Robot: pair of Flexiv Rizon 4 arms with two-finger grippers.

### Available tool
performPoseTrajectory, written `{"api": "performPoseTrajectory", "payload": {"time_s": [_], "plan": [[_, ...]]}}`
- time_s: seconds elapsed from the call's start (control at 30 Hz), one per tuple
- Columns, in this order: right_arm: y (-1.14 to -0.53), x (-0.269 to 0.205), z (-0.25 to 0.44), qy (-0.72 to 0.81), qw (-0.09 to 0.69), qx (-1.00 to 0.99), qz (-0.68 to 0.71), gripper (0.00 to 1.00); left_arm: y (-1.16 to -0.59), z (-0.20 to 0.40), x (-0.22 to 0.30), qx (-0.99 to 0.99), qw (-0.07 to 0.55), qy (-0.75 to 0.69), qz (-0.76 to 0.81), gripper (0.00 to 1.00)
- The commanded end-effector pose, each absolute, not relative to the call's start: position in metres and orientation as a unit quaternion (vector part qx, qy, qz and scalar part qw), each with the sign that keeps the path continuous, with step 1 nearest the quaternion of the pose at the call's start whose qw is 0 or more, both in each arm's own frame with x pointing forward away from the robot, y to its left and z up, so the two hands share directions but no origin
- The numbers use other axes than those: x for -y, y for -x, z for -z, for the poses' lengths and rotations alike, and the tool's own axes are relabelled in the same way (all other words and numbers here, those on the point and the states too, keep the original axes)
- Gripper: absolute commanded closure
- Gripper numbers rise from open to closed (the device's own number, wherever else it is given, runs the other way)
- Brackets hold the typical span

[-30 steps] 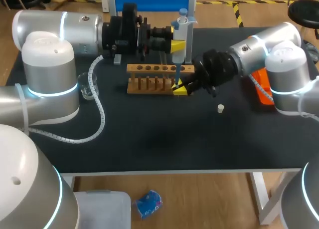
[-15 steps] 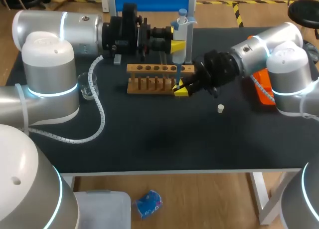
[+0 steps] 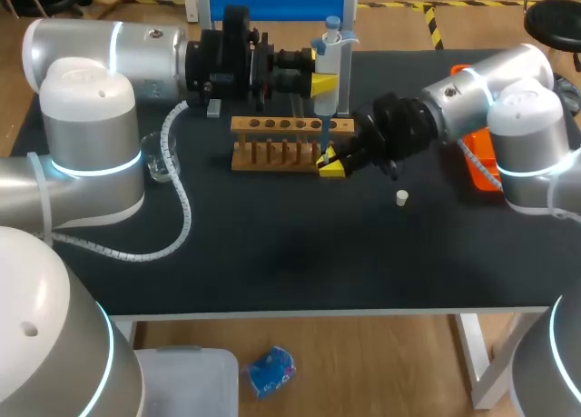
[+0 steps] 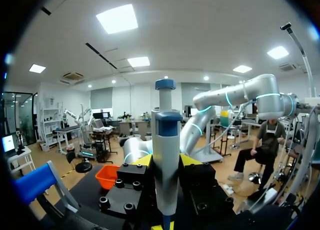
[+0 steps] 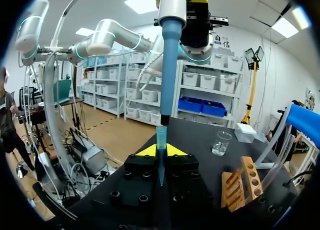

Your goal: Invert the test tube, pick up the pipette, mount the tip to pipette, aspirate from beaker and dispense into the tube, eject the tip, return the pipette, and cap with the stopper.

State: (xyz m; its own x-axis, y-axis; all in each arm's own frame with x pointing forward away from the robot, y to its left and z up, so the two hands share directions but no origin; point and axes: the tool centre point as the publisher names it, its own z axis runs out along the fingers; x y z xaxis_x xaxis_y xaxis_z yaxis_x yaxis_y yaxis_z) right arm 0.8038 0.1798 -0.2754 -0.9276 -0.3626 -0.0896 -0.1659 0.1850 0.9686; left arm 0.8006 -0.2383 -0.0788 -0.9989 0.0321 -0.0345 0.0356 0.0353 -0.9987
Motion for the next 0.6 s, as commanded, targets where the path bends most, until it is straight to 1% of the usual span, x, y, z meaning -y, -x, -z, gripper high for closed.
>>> {"api": "performPoseTrajectory", "payload": {"time_s": [0.03, 0.6], "plan": [[-0.8035, -0.1791, 0.2744, -0.173, 0.079, 0.765, 0.615, 1.00, -0.8009, 0.0792, 0.2391, -0.719, 0.002, -0.024, 0.695, 1.00], [-0.8005, -0.1792, 0.2683, -0.182, 0.075, 0.765, 0.614, 1.00, -0.8009, 0.0792, 0.2391, -0.719, 0.002, -0.024, 0.695, 1.00]]}}
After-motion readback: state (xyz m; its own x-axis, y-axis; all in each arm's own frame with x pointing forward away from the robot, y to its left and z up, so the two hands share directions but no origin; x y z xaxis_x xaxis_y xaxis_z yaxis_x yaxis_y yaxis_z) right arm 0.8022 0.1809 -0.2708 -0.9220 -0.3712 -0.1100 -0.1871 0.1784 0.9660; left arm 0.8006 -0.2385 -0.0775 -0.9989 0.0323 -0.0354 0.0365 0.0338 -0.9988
